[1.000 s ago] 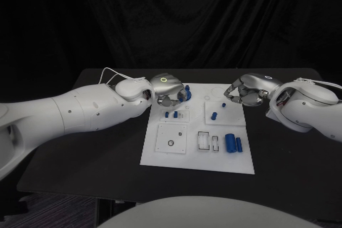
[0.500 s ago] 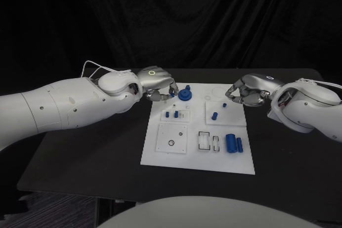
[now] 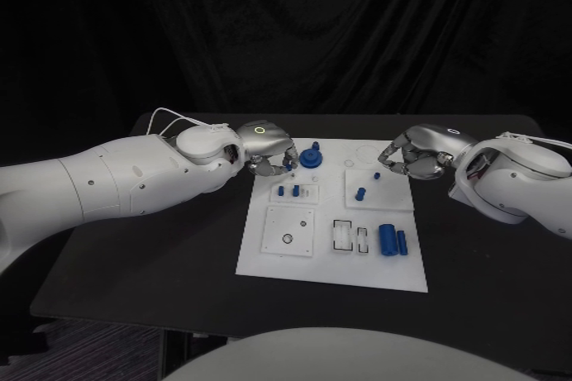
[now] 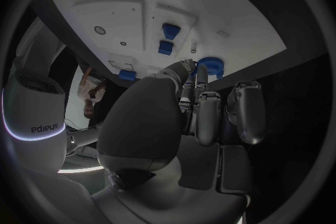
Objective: Assemble the parts on the task board
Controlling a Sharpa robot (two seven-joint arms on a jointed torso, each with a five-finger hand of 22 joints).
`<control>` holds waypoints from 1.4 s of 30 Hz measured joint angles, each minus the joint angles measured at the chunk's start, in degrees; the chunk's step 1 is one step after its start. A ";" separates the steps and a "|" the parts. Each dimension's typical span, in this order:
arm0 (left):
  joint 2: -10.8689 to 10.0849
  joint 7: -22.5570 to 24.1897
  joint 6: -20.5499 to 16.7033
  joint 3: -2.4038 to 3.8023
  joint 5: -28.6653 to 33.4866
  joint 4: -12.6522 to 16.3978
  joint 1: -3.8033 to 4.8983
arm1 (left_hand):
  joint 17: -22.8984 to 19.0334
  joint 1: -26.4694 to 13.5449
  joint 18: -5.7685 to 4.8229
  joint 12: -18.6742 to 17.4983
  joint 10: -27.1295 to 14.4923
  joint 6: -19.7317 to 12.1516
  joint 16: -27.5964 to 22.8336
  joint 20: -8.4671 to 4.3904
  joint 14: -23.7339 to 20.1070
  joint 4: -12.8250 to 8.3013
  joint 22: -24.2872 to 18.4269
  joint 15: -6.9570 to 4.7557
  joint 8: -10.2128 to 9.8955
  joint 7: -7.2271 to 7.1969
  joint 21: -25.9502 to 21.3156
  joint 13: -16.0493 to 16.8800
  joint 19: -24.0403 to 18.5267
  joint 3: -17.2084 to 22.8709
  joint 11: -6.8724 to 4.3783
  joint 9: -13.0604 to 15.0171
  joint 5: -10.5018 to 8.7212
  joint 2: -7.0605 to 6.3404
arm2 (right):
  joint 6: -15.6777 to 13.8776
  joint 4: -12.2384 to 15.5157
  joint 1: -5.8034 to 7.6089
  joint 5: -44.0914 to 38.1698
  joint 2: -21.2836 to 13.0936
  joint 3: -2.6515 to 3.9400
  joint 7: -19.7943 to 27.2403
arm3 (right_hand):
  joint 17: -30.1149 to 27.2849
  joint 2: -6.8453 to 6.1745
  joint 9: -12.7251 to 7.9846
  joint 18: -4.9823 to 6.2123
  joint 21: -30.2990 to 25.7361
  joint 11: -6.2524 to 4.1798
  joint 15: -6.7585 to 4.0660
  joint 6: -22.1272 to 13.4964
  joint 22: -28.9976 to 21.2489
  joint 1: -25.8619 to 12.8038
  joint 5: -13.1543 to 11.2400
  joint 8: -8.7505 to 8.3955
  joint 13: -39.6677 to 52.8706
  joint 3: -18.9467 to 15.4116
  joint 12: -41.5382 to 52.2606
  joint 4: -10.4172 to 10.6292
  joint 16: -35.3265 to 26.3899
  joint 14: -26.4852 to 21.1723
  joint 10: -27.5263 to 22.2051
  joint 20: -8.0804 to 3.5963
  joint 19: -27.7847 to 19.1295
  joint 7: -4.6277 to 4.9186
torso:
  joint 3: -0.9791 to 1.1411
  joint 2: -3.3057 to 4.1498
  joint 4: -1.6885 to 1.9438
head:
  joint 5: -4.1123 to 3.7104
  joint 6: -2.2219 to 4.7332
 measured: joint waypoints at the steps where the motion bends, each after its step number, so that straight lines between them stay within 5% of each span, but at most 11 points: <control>1: 0.26 -0.03 0.16 0.00 0.00 -0.32 -0.17 | -0.02 0.00 0.01 0.00 0.00 0.00 0.00 0.00 0.00 0.00 0.00 0.00 0.00 0.00 0.00 0.00 0.00 0.00 0.00 0.00 0.00 0.00 | 0.01 0.00 -0.01 0.00 0.04 0.00 0.00 | 0.00 0.00 0.00 0.00 0.00 0.00 0.00 0.00 0.00 0.00 0.00 0.00 0.00 0.00 0.00 0.00 0.00 0.00 0.00 0.00 0.00 0.00 | 0.01 0.02 -0.01 | 0.00 0.00; 12: 1.61 -0.57 0.74 0.02 0.00 -2.45 -1.19 | -0.64 0.00 0.01 -0.01 0.29 0.00 -0.33 0.21 -0.40 -0.16 0.00 0.00 -0.01 0.00 -0.44 0.00 -0.21 -0.16 -0.13 0.01 -0.17 0.00 | 0.20 0.04 -0.05 0.00 0.00 -0.01 0.01 | 0.00 0.00 0.00 0.00 -0.34 0.00 0.00 0.00 0.00 0.00 0.00 0.00 0.03 0.00 0.00 0.00 0.00 0.00 0.00 0.00 0.00 0.00 | 0.10 0.05 -0.01 | -0.24 0.00; 42: 3.70 -1.31 1.53 0.07 -0.01 -4.48 -2.33 | -0.83 0.22 0.01 -0.04 0.97 -0.30 -0.32 0.10 -0.39 -0.32 0.00 0.00 -0.24 0.11 -0.67 0.21 -0.31 -0.32 0.15 0.00 -0.20 0.22 | 0.62 0.04 -0.08 0.00 0.14 0.00 0.01 | 0.00 0.00 0.00 0.00 -0.34 0.00 0.00 0.00 -0.01 0.00 0.00 0.00 0.03 0.00 0.00 0.00 0.00 0.00 0.00 0.00 0.00 0.00 | 0.14 -0.12 -0.08 | -0.30 0.00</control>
